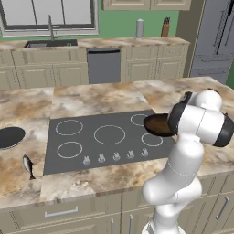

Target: Place both pans onto different burners. Then place the garlic and the fish on different pans.

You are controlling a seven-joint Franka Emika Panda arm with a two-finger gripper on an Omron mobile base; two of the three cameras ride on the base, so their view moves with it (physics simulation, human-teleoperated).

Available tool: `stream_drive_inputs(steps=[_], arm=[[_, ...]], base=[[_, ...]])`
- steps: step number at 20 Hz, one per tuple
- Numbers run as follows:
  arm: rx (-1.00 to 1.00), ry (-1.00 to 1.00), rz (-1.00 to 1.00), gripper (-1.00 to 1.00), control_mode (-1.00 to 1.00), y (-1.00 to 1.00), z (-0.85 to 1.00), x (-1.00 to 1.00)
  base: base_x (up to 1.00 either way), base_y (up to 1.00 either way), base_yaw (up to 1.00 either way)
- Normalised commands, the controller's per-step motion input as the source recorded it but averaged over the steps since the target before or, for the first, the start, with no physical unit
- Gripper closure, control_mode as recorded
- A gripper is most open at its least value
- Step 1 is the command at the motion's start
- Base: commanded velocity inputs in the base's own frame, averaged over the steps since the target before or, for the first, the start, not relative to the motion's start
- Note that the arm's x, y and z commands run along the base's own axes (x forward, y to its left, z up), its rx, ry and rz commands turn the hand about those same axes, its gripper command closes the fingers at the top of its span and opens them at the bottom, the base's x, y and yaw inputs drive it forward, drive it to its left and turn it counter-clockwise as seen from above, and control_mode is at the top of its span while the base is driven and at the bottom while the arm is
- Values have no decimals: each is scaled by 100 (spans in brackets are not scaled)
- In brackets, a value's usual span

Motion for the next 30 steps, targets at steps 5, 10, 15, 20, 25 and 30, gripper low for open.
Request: stream_drive_inputs(steps=[5, 10, 15, 20, 25, 30], arm=[[0, 0, 4, 100, -100, 21, 0, 8], [0, -3, 0, 100, -100, 17, -13, 6], [-4, -9, 0, 100, -100, 25, -35, 1], [-4, -9, 0, 100, -100, 23, -42, 0], [-1, -6, 0, 100, -100, 10, -38, 0], [0, -3, 0, 100, -100, 1, -33, 6]], base=[[0, 0, 0], [0, 0, 0], [0, 0, 0], [0, 0, 0], [0, 0, 0], [0, 0, 0]])
